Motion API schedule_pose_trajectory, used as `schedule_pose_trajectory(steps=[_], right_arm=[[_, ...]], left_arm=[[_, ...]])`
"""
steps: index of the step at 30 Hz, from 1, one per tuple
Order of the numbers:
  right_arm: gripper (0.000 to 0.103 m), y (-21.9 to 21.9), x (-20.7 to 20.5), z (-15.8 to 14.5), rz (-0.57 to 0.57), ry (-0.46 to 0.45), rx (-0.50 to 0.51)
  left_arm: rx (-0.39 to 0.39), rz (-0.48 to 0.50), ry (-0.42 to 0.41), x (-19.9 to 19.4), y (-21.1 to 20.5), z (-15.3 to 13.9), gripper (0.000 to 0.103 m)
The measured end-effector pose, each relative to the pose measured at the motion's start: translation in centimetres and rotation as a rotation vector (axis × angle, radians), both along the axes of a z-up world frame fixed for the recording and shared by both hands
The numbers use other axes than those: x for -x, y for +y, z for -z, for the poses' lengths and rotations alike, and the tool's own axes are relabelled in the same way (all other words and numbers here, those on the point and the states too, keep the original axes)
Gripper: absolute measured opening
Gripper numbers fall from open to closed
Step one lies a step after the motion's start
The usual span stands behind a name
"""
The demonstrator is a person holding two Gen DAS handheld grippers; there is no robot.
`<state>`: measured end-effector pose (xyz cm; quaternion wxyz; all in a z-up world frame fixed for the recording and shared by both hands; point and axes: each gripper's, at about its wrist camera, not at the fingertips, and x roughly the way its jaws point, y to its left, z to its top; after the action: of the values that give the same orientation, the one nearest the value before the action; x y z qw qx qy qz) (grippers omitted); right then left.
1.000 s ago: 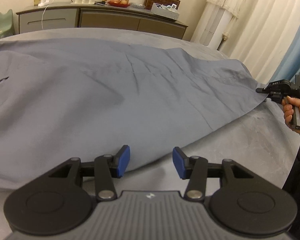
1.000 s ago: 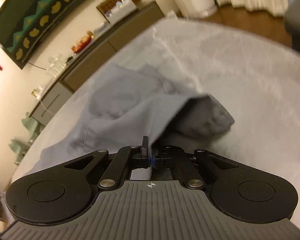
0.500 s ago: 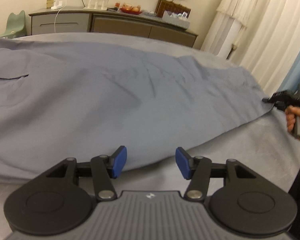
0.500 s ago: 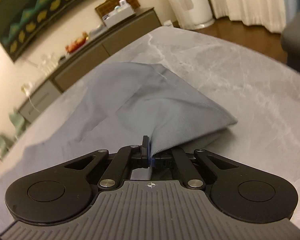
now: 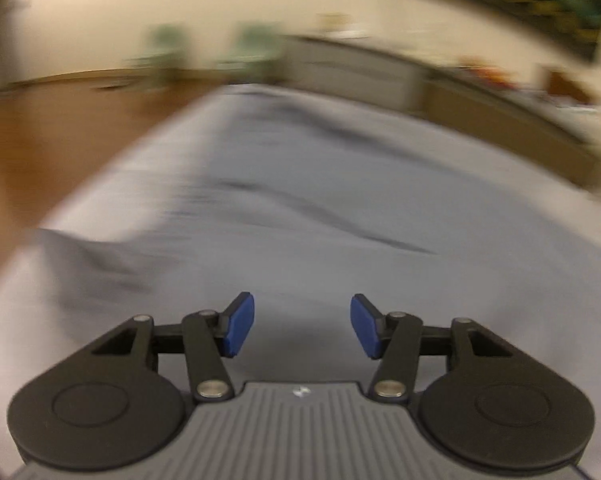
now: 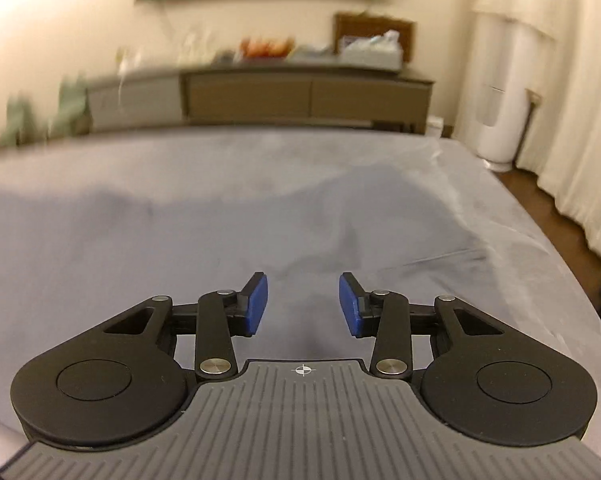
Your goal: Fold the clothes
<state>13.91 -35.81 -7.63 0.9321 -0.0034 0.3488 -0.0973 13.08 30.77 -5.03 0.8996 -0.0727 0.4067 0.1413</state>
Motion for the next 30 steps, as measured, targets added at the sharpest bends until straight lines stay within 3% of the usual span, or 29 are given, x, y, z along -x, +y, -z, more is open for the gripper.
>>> schedule_pose_trajectory(steps=[1,3,4,9,13,14,16,18,20,24,28,29,30], right_arm=[[0.04,-0.3,-0.9,0.8,-0.011,0.037,-0.007],[0.045,-1.9,-1.5,1.9,0.023,0.081,-0.042],[0.05,-2.8,-1.4,2.1,0.05,0.082,-0.063],[0.051,-4.9,0.6,1.9,0.172,0.115,-0.073],[0.054,-4.5,2.4,1.5,0.178,0.15,-0.077],[0.053,-4.2,2.6,1.2,0.168,0.166,-0.081],[0.052,-3.5,2.7,-0.1,0.15,0.108,-0.056],[0.052,-3.0,2.0,-1.6,0.125,0.026,-0.027],[0.052,-3.1,-0.6,-1.9,0.1,-0.017,-0.033],[0.05,-4.1,-6.1,0.7,0.067,0.045,-0.092],[0.052,-6.7,-7.3,2.3,0.126,0.112,-0.065],[0.051,-8.2,-6.7,2.1,0.161,0.109,-0.094],[0.033,-9.7,-6.1,2.0,0.196,0.105,-0.123]], left_arm=[[0.009,-0.05,0.027,-0.3,1.6,0.5,0.051],[0.057,-0.099,0.071,-0.9,4.0,1.8,0.038],[0.059,-0.102,0.074,-1.3,4.6,2.0,0.037],[-0.043,-0.065,0.085,-4.2,4.1,2.2,0.037],[0.003,-0.099,0.102,-6.5,4.6,2.0,0.036],[0.039,-0.094,0.094,-6.4,4.4,1.5,0.036],[0.07,-0.055,0.015,-5.3,3.0,-0.7,0.036],[0.062,0.016,-0.084,-4.6,0.7,-3.0,0.052],[0.08,0.096,-0.115,-6.1,-1.2,-4.0,0.054],[0.077,0.196,-0.013,-12.4,-3.8,-2.1,0.053],[0.056,0.083,0.093,-15.8,-1.5,1.1,0.051],[0.052,0.052,0.098,-15.8,-0.4,1.4,0.055],[0.049,0.021,0.103,-15.9,0.7,1.7,0.056]])
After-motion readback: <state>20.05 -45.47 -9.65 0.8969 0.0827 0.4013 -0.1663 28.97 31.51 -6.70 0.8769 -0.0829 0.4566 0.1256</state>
